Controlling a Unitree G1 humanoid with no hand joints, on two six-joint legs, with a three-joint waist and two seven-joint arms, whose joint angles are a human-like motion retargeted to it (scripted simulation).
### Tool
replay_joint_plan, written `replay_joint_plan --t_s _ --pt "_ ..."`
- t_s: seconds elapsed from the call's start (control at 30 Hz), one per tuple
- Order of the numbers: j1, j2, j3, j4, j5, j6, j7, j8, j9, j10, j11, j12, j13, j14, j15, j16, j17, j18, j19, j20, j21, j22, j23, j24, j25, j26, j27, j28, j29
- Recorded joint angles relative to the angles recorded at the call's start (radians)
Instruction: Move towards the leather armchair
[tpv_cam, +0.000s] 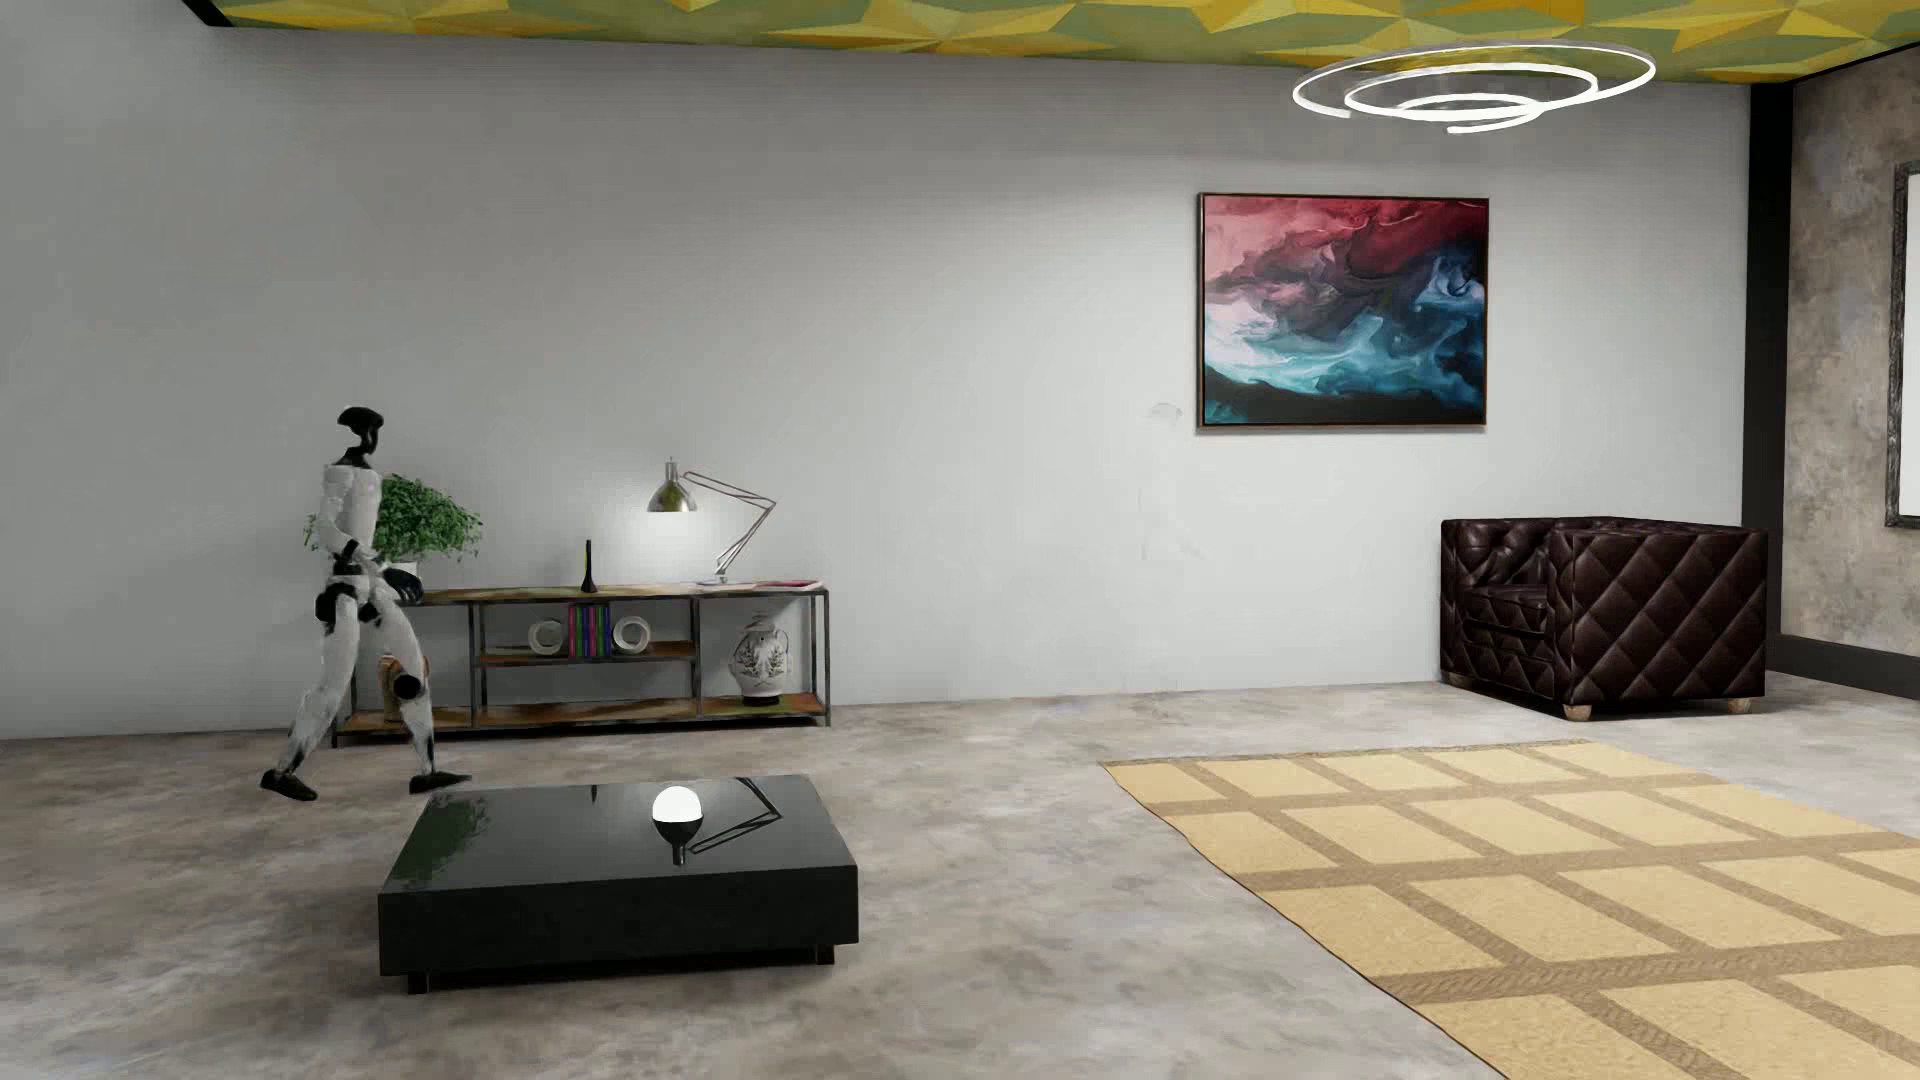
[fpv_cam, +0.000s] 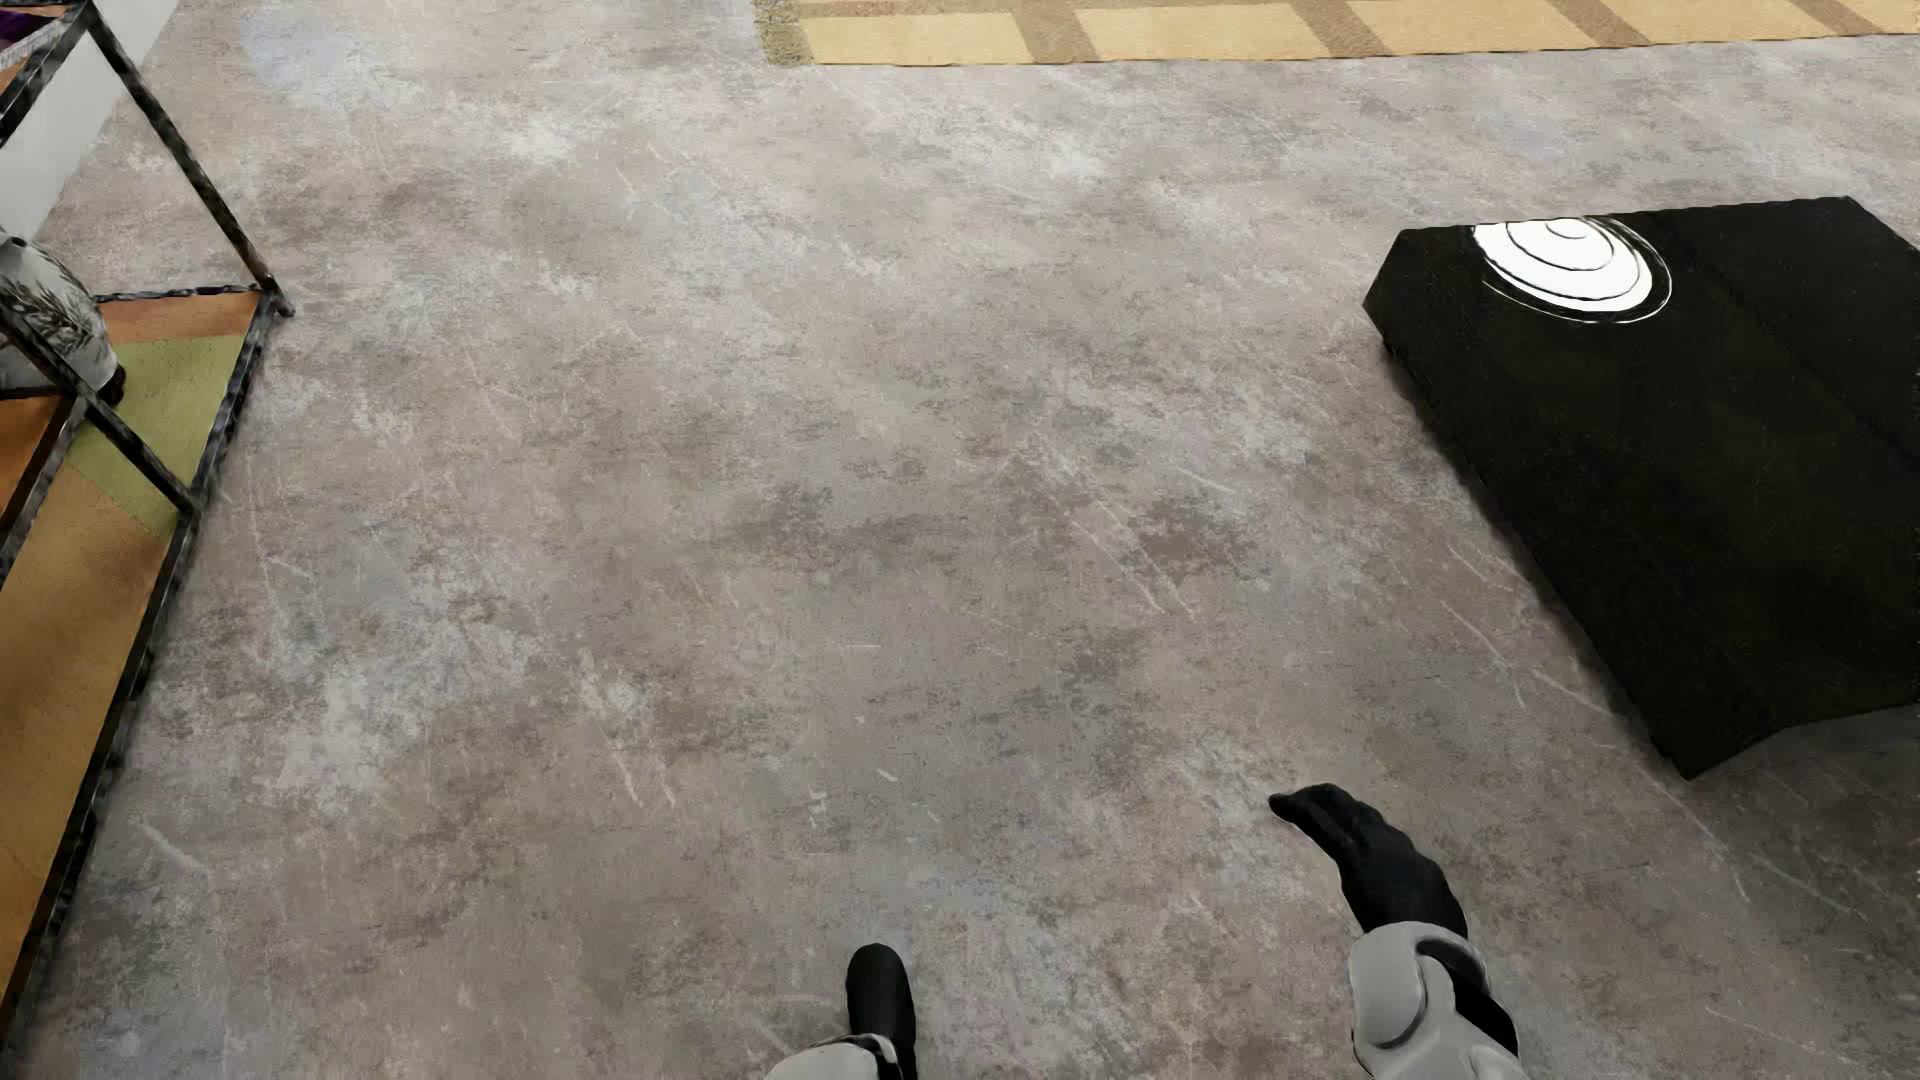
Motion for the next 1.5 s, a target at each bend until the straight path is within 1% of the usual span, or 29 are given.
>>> replay_joint_plan --t_s 0.03,0.1,0.17,0.23,0.3,0.37,0.43,0.5,0.53,0.57,0.6,0.63,0.67,0.7,0.77,0.8,0.83,0.87,0.9,0.93,1.0,1.07,1.13,1.17,1.2,1.3,1.37,1.43,1.5 --pt "0.032 0.02 0.007 -0.03 -0.036 -0.008 0.023 0.013 -0.002 0.02 0.04 -0.008 0.016 0.041 0.038 -0.016 -0.008 0.145 0.006 -0.016 -0.013 0.016 -0.004 0.033 0.007 0.013 0.022 -0.038 -0.014" --pt "0.103 -0.041 0.023 -0.092 -0.159 -0.037 0.062 0.015 -0.003 0.084 0.302 -0.072 0.065 -0.072 0.252 -0.043 0.001 0.167 -0.02 -0.042 -0.033 0.037 0.057 0.116 0.02 0.036 0.092 -0.062 -0.034" --pt "0.22 -0.207 0.028 -0.149 -0.309 -0.066 0.105 0.051 0.0 0.054 0.671 -0.147 0.066 -0.145 0.485 -0.073 -0.008 0.18 0.08 0.006 0.073 -0.028 0.201 0.134 0.004 0.024 0.167 -0.002 0.061" --pt "0.302 -0.372 0.003 -0.217 -0.418 -0.097 0.112 0.087 0.012 0.056 0.887 -0.23 0.075 -0.212 0.35 -0.088 -0.067 0.183 0.002 0.056 0.234 -0.143 0.291 0.086 -0.11 -0.07 0.134 0.1 0.229" --pt "0.361 -0.518 -0.044 -0.259 -0.384 -0.113 0.063 0.133 0.023 0.08 0.884 -0.329 0.157 -0.275 0.283 -0.057 -0.02 0.173 -0.057 0.075 0.182 -0.246 0.296 0.038 -0.103 -0.169 0.146 0.182 0.203" --pt "0.414 -0.608 -0.086 -0.27 -0.305 -0.11 0.011 0.157 0.028 0.114 0.68 -0.413 0.258 -0.337 0.193 -0.007 0.057 0.162 -0.038 0.054 0.072 -0.386 0.275 -0.008 -0.036 -0.22 0.145 0.21 0.104" --pt "0.477 -0.642 -0.114 -0.275 -0.247 -0.101 -0.037 0.136 0.026 0.114 0.339 -0.482 0.326 -0.381 0.193 0.064 0.101 0.159 -0.059 0.018 0.057 -0.52 0.292 -0.046 -0.03 -0.251 0.136 0.211 0.076" --pt "0.551 -0.637 -0.123 -0.28 -0.192 -0.091 -0.072 0.085 0.019 0.074 -0.05 -0.523 0.355 -0.405 0.296 0.113 0.106 0.148 0.037 0.003 0.119 -0.62 0.331 -0.088 -0.084 -0.262 0.127 0.224 0.143" --pt "0.587 -0.636 -0.121 -0.282 -0.173 -0.086 -0.085 0.048 0.017 0.064 -0.172 -0.532 0.363 -0.422 0.299 0.124 0.102 0.141 0.208 0.002 0.146 -0.647 0.345 -0.102 -0.102 -0.258 0.119 0.234 0.192" --pt "0.616 -0.659 -0.112 -0.283 -0.131 -0.083 -0.082 -0.007 0.017 0.078 -0.156 -0.528 0.364 -0.44 0.274 0.124 0.092 0.134 0.226 0.011 0.17 -0.661 0.352 -0.113 -0.12 -0.249 0.112 0.247 0.232" --pt "0.64 -0.657 -0.111 -0.274 -0.155 -0.076 -0.085 -0.033 0.017 0.099 -0.094 -0.512 0.361 -0.446 0.332 0.118 0.089 0.132 0.211 0.018 0.177 -0.657 0.354 -0.12 -0.129 -0.235 0.109 0.256 0.259" --pt "0.659 -0.626 -0.115 -0.257 -0.153 -0.07 -0.093 -0.072 0.015 0.126 -0.085 -0.49 0.357 -0.424 0.345 0.11 0.099 0.131 0.118 0.013 0.162 -0.631 0.349 -0.118 -0.13 -0.218 0.119 0.263 0.263" --pt "0.666 -0.572 -0.123 -0.223 -0.127 -0.061 -0.105 -0.101 0.012 0.182 -0.109 -0.472 0.36 -0.379 0.361 0.104 0.123 0.118 -0.057 -0.005 0.124 -0.579 0.336 -0.11 -0.125 -0.188 0.134 0.26 0.238" --pt "0.636 -0.529 -0.131 -0.18 -0.107 -0.047 -0.123 -0.132 0.012 0.301 -0.112 -0.455 0.361 -0.294 0.343 0.102 0.154 0.09 -0.116 -0.035 0.069 -0.502 0.322 -0.097 -0.109 -0.152 0.142 0.243 0.192" --pt "0.489 -0.46 -0.143 -0.104 -0.088 -0.017 -0.199 -0.195 0.02 0.661 -0.062 -0.431 0.327 -0.065 0.253 0.103 0.189 -0.141 -0.126 -0.128 -0.012 -0.301 0.33 -0.059 -0.088 -0.053 0.162 0.153 0.119" --pt "0.395 -0.405 -0.149 -0.051 -0.076 -0.009 -0.205 -0.233 0.021 0.839 -0.072 -0.429 0.294 0.026 0.22 0.114 0.187 -0.218 -0.126 -0.209 -0.024 -0.195 0.34 -0.017 -0.097 -0.027 0.166 0.063 0.119" --pt "0.31 -0.361 -0.148 0.032 -0.062 0.0 -0.189 -0.256 0.024 0.966 -0.074 -0.414 0.239 -0.021 0.189 0.123 0.173 -0.192 -0.123 -0.269 -0.026 -0.119 0.35 0.028 -0.123 -0.023 0.171 -0.015 0.134" --pt "0.224 -0.324 -0.138 0.082 -0.051 0.01 -0.181 -0.265 0.026 1.052 -0.073 -0.391 0.195 -0.075 0.158 0.123 0.162 -0.092 -0.114 -0.28 -0.04 -0.07 0.353 0.045 -0.14 -0.033 0.167 -0.032 0.127" --pt "0.143 -0.286 -0.121 0.103 -0.042 0.018 -0.18 -0.269 0.027 1.088 -0.079 -0.355 0.153 -0.086 0.135 0.104 0.155 0.02 -0.102 -0.235 -0.074 -0.05 0.346 0.035 -0.146 -0.014 0.159 0.013 0.102" --pt "0.069 -0.254 -0.1 0.105 -0.035 0.022 -0.182 -0.269 0.027 1.075 -0.08 -0.309 0.121 -0.097 0.115 0.083 0.151 0.077 -0.089 -0.16 -0.106 -0.054 0.314 0.005 -0.138 -0.002 0.137 0.087 0.073" --pt "-0.037 -0.204 -0.064 0.069 -0.037 0.023 -0.175 -0.263 0.024 0.913 -0.059 -0.218 0.083 -0.171 0.079 0.058 0.124 0.068 -0.057 -0.059 -0.141 -0.077 0.212 -0.039 -0.099 -0.02 0.054 0.154 0.02" --pt "-0.085 -0.161 -0.038 0.037 -0.038 0.019 -0.157 -0.252 0.016 0.603 -0.035 -0.151 0.047 -0.174 0.038 0.05 0.075 0.069 -0.025 -0.039 -0.121 -0.095 0.115 -0.029 -0.071 -0.045 0.01 0.134 0.008" --pt "-0.059 -0.097 -0.025 0.007 -0.034 0.012 -0.128 -0.234 0.007 0.161 -0.05 -0.108 0.013 -0.082 0.002 0.034 0.032 0.038 0.012 -0.023 -0.095 -0.111 0.031 -0.013 -0.036 -0.052 -0.002 0.088 0.016" --pt "-0.036 -0.06 -0.022 -0.007 -0.032 0.008 -0.098 -0.222 0.003 -0.025 -0.067 -0.093 0.001 -0.056 -0.006 0.024 0.019 -0.033 0.034 -0.004 -0.08 -0.124 0.001 -0.013 -0.027 -0.049 0.001 0.071 0.023" --pt "-0.031 -0.027 -0.022 -0.005 -0.038 0.006 -0.038 -0.216 0.003 -0.056 -0.059 -0.088 0.001 -0.1 -0.023 0.022 0.014 -0.159 0.059 0.001 -0.078 -0.131 -0.023 0.0 -0.014 -0.046 0.005 0.055 0.017" --pt "0.056 0.028 -0.005 -0.056 -0.137 -0.012 0.038 -0.161 0.003 0.025 0.07 -0.116 0.05 0.014 0.045 -0.014 0.017 0.169 0.105 0.026 -0.057 -0.133 0.001 0.044 -0.015 -0.032 0.057 0.057 0.017" --pt "0.137 -0.075 0.0 -0.12 -0.279 -0.043 0.096 -0.068 0.001 0.046 0.375 -0.161 0.063 -0.075 0.263 -0.058 0.006 0.18 0.077 0.053 -0.007 -0.134 0.115 0.055 -0.031 -0.031 0.123 0.09 0.058" --pt "0.234 -0.272 -0.01 -0.177 -0.393 -0.08 0.131 0.075 0.005 0.036 0.728 -0.225 0.083 -0.152 0.501 -0.057 -0.002 0.187 0.053 0.044 0.107 -0.157 0.238 0.082 -0.098 -0.046 0.154 0.081 0.181" --pt "0.294 -0.424 -0.037 -0.234 -0.43 -0.108 0.116 0.149 0.014 0.063 0.88 -0.314 0.14 -0.226 0.332 -0.032 -0.005 0.187 -0.033 0.049 0.159 -0.195 0.295 0.087 -0.138 -0.107 0.143 0.094 0.261"
